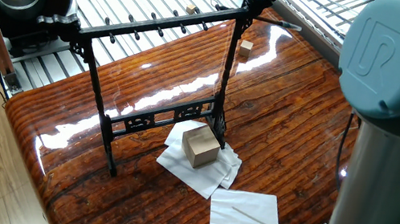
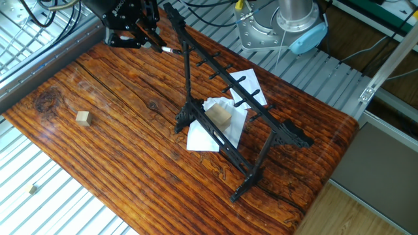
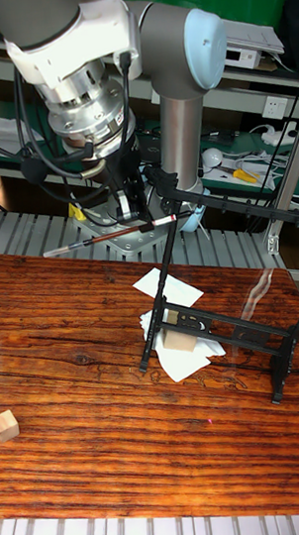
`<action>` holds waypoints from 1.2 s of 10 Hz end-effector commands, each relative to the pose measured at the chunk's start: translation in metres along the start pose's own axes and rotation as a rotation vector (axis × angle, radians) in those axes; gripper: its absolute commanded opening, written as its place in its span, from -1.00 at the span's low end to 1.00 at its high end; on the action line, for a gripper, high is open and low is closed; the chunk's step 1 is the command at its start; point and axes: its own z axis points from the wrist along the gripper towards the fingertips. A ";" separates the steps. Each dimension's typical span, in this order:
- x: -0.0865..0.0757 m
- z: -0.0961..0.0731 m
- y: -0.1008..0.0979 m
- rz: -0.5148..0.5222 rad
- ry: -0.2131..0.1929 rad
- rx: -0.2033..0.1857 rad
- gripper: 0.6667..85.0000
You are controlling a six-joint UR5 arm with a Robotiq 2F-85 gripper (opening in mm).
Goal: Place the brush on the pen rack
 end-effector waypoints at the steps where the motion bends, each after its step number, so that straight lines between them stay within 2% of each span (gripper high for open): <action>1: -0.002 0.000 0.003 -0.036 -0.001 -0.009 -0.99; 3: -0.001 0.001 0.004 -0.064 0.007 -0.017 -0.99; 6: -0.006 0.001 0.011 -0.087 -0.011 -0.043 -0.99; 7: -0.004 0.001 0.011 -0.091 -0.002 -0.047 -0.99; 8: -0.001 0.001 0.011 -0.093 0.012 -0.046 -0.99; 12: -0.001 0.001 0.005 -0.113 0.013 -0.028 -0.99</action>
